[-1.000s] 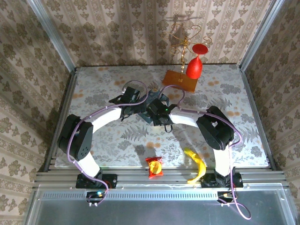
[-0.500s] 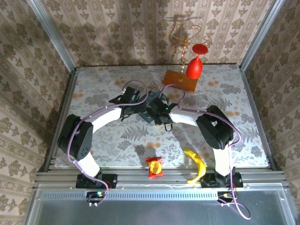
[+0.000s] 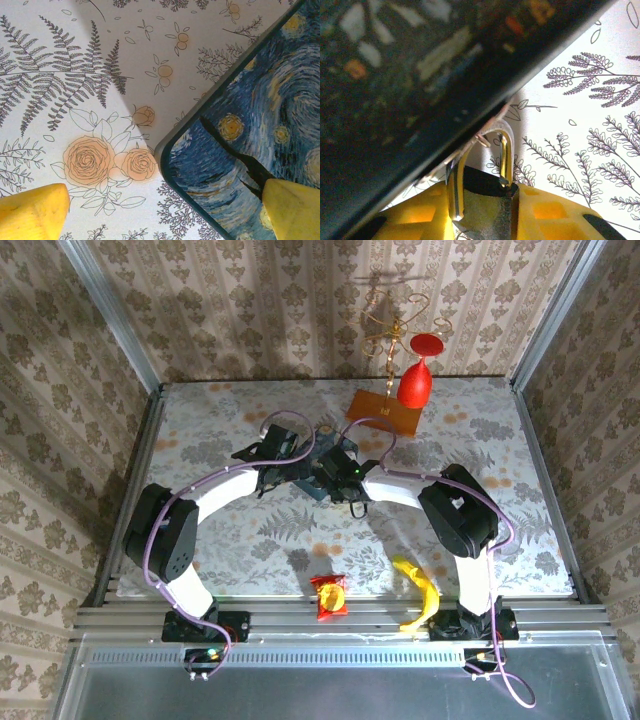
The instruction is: Unlock a padlock with a key
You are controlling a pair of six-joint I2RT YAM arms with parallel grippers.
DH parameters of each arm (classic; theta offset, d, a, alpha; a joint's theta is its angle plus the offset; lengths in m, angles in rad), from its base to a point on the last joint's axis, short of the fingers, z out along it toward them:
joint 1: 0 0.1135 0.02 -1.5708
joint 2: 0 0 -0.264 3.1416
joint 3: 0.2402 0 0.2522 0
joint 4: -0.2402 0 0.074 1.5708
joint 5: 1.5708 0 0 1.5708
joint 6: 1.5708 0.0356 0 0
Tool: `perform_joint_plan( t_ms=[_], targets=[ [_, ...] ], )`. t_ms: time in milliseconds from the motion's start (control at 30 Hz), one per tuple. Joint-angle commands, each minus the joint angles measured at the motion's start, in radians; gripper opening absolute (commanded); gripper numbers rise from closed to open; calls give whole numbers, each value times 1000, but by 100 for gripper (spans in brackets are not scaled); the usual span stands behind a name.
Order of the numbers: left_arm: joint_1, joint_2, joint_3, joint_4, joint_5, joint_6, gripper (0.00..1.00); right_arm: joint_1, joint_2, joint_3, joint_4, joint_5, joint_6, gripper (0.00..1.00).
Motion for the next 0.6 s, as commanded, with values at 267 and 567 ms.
perform_joint_plan(
  t_ms=[267, 567],
  targets=[
    [11, 26, -15, -69, 2, -2, 100, -32, -51, 25, -15, 13, -34, 12],
    [37, 13, -30, -71, -3, 8, 93, -34, -111, 16, -101, -3, -104, 9]
  ],
)
